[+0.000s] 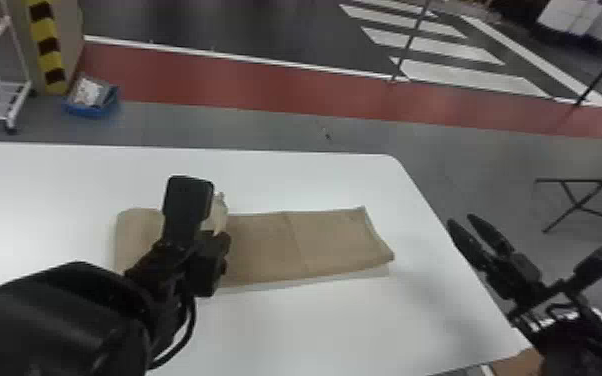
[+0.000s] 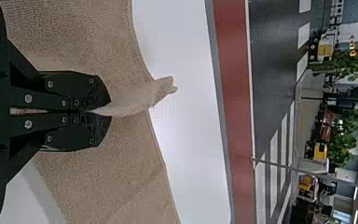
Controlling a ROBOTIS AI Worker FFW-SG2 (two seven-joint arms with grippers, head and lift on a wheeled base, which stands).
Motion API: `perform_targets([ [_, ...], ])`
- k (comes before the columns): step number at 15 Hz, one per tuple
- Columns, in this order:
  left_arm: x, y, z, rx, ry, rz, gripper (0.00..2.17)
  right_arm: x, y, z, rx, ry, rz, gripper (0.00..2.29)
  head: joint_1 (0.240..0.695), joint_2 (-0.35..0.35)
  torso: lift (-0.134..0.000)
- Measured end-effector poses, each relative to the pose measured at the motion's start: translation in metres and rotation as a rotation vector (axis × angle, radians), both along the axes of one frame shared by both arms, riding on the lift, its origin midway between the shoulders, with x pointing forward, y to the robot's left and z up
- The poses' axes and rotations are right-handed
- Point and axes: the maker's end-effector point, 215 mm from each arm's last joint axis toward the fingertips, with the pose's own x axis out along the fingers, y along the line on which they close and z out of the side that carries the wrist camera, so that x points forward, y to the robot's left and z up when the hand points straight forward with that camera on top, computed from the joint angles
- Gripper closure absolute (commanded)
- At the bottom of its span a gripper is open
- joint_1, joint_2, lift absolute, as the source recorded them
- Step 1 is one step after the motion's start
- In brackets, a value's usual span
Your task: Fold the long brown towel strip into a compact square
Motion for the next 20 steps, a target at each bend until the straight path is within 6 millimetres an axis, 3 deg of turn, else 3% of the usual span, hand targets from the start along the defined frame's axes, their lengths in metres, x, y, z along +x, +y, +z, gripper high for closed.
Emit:
perform_targets([
  [1, 0.001, -0.003, 0.001, -0.009, -0.011, 0.003, 0.32, 0.001, 0.003, -0.001, 0.005, 0.001, 0.004, 0.07, 0.695, -0.350, -0.124],
  [2, 0.004, -0.005, 0.003, -0.025, -0.023, 0.011, 0.00, 0.001, 0.006, -0.002, 0.009, 0.002, 0.008, 0.07, 0.695, -0.350, -0.124],
  [7, 0.010, -0.027, 0.003, -0.153, -0.015, -0.001, 0.03, 0.003, 0.019, -0.011, 0.033, 0.028, 0.018, 0.07, 0.695, -0.350, -0.124],
  [9, 0.009, -0.026, 0.003, -0.171, -0.008, 0.003, 0.03, 0.007, 0.034, -0.014, 0.056, 0.050, 0.031, 0.09, 0.695, -0.350, -0.124],
  [11, 0.016, -0.018, 0.023, -0.222, -0.058, 0.033, 0.03, 0.016, 0.061, -0.018, 0.080, 0.105, 0.042, 0.16, 0.695, -0.350, -0.124],
  [12, 0.028, -0.006, 0.043, -0.261, -0.117, 0.066, 0.03, 0.022, 0.083, -0.018, 0.079, 0.140, 0.049, 0.22, 0.695, -0.350, -0.124],
  [13, 0.041, 0.022, 0.050, -0.274, -0.159, 0.101, 0.04, 0.027, 0.108, -0.019, 0.079, 0.176, 0.064, 0.22, 0.695, -0.350, -0.124],
  [14, 0.054, 0.063, 0.049, -0.265, -0.179, 0.140, 0.04, 0.032, 0.136, -0.020, 0.086, 0.211, 0.082, 0.23, 0.695, -0.350, -0.124],
  [16, 0.073, 0.142, 0.047, -0.223, -0.205, 0.206, 0.04, 0.039, 0.187, -0.025, 0.096, 0.267, 0.120, 0.35, 0.695, -0.241, -0.124],
  [18, 0.078, 0.216, 0.050, -0.173, -0.234, 0.253, 0.04, 0.045, 0.242, -0.045, 0.070, 0.341, 0.142, 0.47, 0.695, -0.123, -0.124],
  [20, 0.069, 0.255, 0.052, -0.176, -0.242, 0.264, 0.07, 0.052, 0.276, -0.062, -0.004, 0.383, 0.135, 0.51, 0.695, -0.046, -0.124],
])
